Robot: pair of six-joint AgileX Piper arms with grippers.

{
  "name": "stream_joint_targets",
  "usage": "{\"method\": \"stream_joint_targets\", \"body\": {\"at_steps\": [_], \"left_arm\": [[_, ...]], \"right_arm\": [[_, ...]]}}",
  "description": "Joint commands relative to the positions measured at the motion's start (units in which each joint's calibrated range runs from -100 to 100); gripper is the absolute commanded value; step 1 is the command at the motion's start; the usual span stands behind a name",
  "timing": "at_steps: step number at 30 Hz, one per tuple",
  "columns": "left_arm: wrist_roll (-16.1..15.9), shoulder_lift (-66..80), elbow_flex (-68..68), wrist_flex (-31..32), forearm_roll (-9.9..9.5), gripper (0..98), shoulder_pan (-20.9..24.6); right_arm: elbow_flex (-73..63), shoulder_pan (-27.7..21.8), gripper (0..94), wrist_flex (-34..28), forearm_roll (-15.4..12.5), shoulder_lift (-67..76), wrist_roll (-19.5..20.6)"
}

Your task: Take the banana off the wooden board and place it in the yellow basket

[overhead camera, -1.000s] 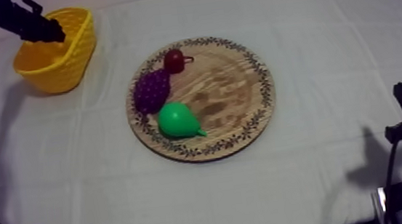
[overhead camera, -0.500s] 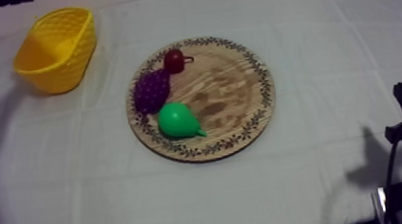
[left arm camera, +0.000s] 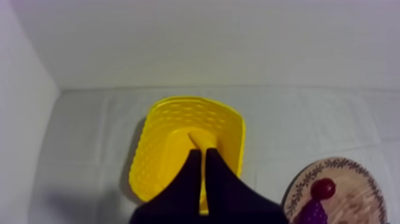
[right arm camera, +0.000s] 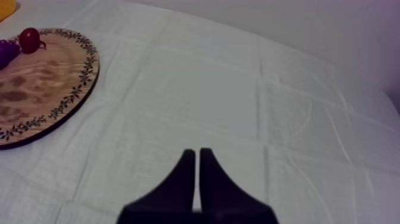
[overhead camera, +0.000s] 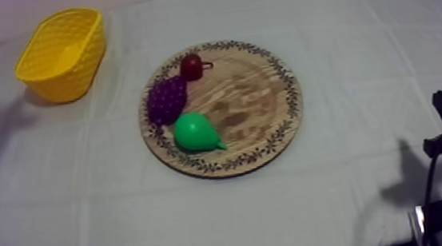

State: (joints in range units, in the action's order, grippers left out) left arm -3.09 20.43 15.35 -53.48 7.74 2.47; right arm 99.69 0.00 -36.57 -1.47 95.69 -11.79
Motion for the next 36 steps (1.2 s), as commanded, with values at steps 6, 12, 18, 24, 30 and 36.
{"method": "stream_joint_targets", "body": {"at_steps": [6, 12, 18, 24, 30, 36], "left_arm": [[-1.6, 19.4, 30.7, 18.1, 3.64, 2.8, 1.3], [-2.2, 33.2, 50.4, 25.7, 4.09, 2.8, 2.2], [-1.9, 47.9, 67.5, 30.2, 3.90, 2.7, 3.9], [-2.2, 58.2, 77.8, 30.6, 3.80, 2.3, 5.0], [2.1, 67.7, 83.4, 28.8, -0.54, 1.3, 5.3], [8.5, 75.4, 84.2, 22.9, -8.12, 0.3, 3.4]], "right_arm": [[0.0, 0.0, 0.4, 0.0, 0.0, 0.0, -0.1], [0.0, 0.0, 0.4, 0.0, 0.0, 0.0, 0.0], [0.0, 0.0, 0.4, 0.0, 0.0, 0.0, 0.0], [0.0, 0.0, 0.4, 0.0, 0.0, 0.0, 0.0], [0.0, 0.0, 0.4, 0.0, 0.0, 0.0, 0.0], [0.0, 0.1, 0.4, 0.0, 0.0, 0.0, 0.0]]}}
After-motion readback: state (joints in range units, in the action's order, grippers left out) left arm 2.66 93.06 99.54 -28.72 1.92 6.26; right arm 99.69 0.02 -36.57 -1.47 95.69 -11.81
